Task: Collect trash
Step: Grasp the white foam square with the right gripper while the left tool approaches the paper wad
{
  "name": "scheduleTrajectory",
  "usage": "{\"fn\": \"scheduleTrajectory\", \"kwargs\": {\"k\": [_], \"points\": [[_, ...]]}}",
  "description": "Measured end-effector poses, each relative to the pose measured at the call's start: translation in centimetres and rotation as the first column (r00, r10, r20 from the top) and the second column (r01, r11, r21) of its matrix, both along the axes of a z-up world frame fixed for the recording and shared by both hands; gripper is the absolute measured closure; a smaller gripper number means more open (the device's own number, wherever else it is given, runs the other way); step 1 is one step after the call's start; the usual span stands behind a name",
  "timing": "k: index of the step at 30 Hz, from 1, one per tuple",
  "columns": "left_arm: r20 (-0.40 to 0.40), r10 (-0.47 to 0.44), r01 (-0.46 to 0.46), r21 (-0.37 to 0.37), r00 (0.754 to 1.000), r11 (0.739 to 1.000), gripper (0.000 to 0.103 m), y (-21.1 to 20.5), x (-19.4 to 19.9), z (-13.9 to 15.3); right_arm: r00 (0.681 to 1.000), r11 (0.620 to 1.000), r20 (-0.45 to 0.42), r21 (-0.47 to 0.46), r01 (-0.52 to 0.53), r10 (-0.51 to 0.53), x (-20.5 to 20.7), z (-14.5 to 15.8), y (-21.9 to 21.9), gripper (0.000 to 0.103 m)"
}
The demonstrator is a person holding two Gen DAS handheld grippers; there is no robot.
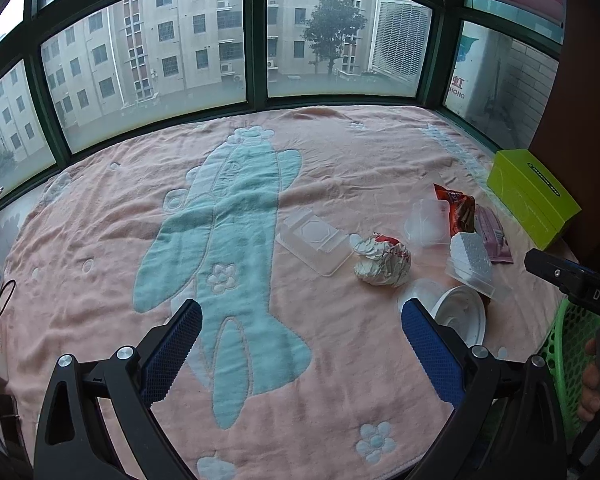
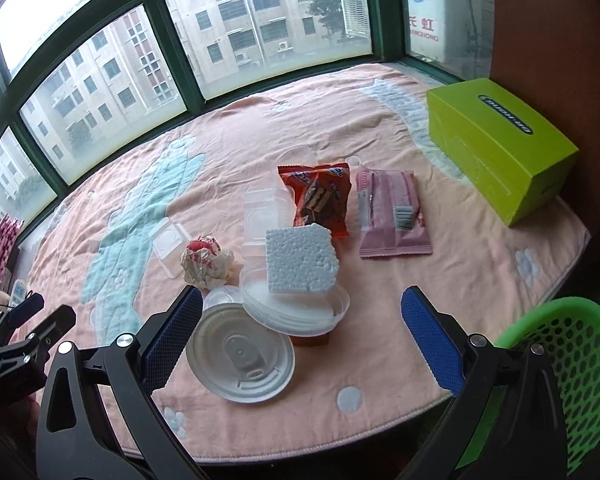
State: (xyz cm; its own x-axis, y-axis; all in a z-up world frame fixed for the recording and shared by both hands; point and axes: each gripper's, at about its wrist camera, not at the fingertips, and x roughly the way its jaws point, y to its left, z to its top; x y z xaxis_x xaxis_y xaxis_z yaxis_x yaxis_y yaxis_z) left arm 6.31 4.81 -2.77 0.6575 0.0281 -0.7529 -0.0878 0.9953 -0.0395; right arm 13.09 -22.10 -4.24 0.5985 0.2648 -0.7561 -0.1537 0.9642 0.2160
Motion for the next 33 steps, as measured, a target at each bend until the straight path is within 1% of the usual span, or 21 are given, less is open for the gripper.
{"fn": "scheduleTrajectory", "kwargs": {"k": [9,14,17,20,21,24,29,31,33], "points": [[-0.034,0.013,-0.013,-0.019,0.999,1.000,0.006,1.1,1.1,-1.0,0.994,0.999,-0.099,0.000,-0.045,0.045,4.9,-3.3,1.4,0.007],[-0.049,-0.010,0.008,-0.026,0.999,1.000,0.006,1.0,2.1,-1.6,0.989,0.998,-0.142,-0.039,-0.054,0.048,6.9,-5.1,1.8,0.010],[-0.053,-0.032,0.031,-0.033,0.998,0.999,0.006,0.7,3.0,-1.9,0.986,0.997,-0.161,-0.047,-0.054,0.046,7.5,-5.8,1.8,0.016],[-0.056,-0.064,0.061,-0.049,0.996,0.997,0.006,0.2,4.0,-2.1,0.984,0.998,-0.172,-0.025,-0.053,0.048,7.7,-6.0,1.4,0.024],[-0.058,-0.076,0.073,-0.056,0.995,0.996,0.006,0.0,4.3,-2.3,0.983,0.998,-0.174,-0.018,-0.055,0.051,7.7,-6.0,1.3,0.029],[-0.061,-0.119,0.115,-0.077,0.991,0.990,0.007,-0.9,5.5,-2.7,0.983,0.998,-0.174,-0.005,-0.056,0.055,7.7,-5.8,1.2,0.039],[-0.075,-0.176,0.169,-0.099,0.981,0.981,0.009,-2.4,7.5,-3.6,0.985,0.998,-0.161,0.030,-0.054,0.058,7.4,-5.1,0.6,0.050],[-0.082,-0.210,0.199,-0.119,0.974,0.973,0.019,-3.1,8.3,-4.0,0.987,0.998,-0.152,0.031,-0.053,0.057,7.3,-4.8,0.5,0.054],[-0.095,-0.231,0.217,-0.136,0.968,0.967,0.023,-3.6,9.2,-4.5,0.987,0.998,-0.148,0.043,-0.054,0.060,7.1,-4.5,0.3,0.057]]}}
